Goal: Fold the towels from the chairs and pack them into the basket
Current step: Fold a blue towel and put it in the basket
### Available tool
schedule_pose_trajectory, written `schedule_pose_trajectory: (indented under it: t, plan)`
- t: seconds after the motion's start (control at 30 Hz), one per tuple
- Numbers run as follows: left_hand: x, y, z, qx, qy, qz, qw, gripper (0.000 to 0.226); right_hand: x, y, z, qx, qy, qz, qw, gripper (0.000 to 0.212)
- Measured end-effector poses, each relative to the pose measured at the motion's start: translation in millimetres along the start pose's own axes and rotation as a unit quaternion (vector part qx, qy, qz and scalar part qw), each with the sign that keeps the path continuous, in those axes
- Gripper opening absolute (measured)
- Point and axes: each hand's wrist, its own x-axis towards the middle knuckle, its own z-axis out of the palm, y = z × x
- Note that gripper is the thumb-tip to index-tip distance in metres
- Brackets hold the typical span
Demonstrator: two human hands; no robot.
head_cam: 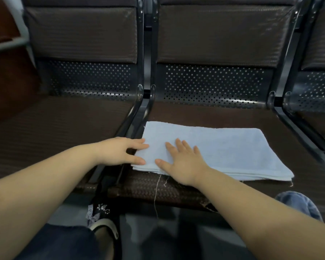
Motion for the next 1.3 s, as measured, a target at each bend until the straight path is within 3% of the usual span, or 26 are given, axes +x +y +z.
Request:
schedule_pose_trajectory:
  t: [0.13, 0.3, 0.47, 0.6, 0.7, 0.8, 0.9, 0.97, 1.07, 1.17, 1.3]
  plan:
    - [-9.6, -9.1, -7.0, -0.013, 0.022, 0.016, 1.0, 0.11, 1.2, -18.3, 6.6, 0.007, 0.01, -0.037, 0.999, 0.074]
    - [-14.3, -5.5, 1.0, 0.063, 0.093, 0.061, 0.992, 0.05, 0.6, -29.3, 8.6, 0.004, 0.036, -0.093, 0.995, 0.067]
    - [-7.2, 3.1, 3.8, 0.107, 0.135, 0.081, 0.982, 0.033, -6.9, -29.9, 1.3, 0.05, 0.079, -0.095, 0.991, 0.044]
    - [-7.6, 21.1, -2.9, 0.119, 0.108, 0.094, 0.983, 0.033, -18.8, -23.4, -11.5, 0.092, 0.091, -0.078, 0.989, 0.032]
    - [-19.5, 42.4, -13.1, -0.016, 0.107, 0.077, 0.991, 0.032, -39.6, -9.6, -39.3, 0.156, 0.069, -0.1, 0.98, 0.022]
    - [-35.8, 65.9, -20.1, -0.189, 0.037, 0.107, 0.975, 0.046, -69.6, 3.3, -64.8, 0.279, 0.025, -0.114, 0.953, 0.022]
    - [-47.1, 87.5, -21.6, -0.253, -0.015, 0.139, 0.957, 0.039, -95.5, 12.4, -75.0, 0.379, -0.038, -0.126, 0.916, 0.017]
    - [-48.8, 97.7, -20.3, -0.263, -0.024, 0.146, 0.953, 0.039, -105.4, 18.7, -73.7, 0.409, -0.059, -0.123, 0.902, 0.027]
    - [-46.3, 111.0, -16.6, -0.257, -0.028, 0.141, 0.956, 0.042, -112.4, 27.9, -66.3, 0.423, -0.055, -0.093, 0.9, 0.059]
    - [-39.9, 122.9, -13.5, -0.238, -0.018, 0.132, 0.962, 0.04, -118.5, 33.7, -65.0, 0.444, -0.037, -0.062, 0.893, 0.045]
    - [-34.1, 133.7, -17.9, -0.185, -0.037, 0.125, 0.974, 0.062, -122.2, 45.0, -75.5, 0.501, -0.006, -0.031, 0.865, 0.029]
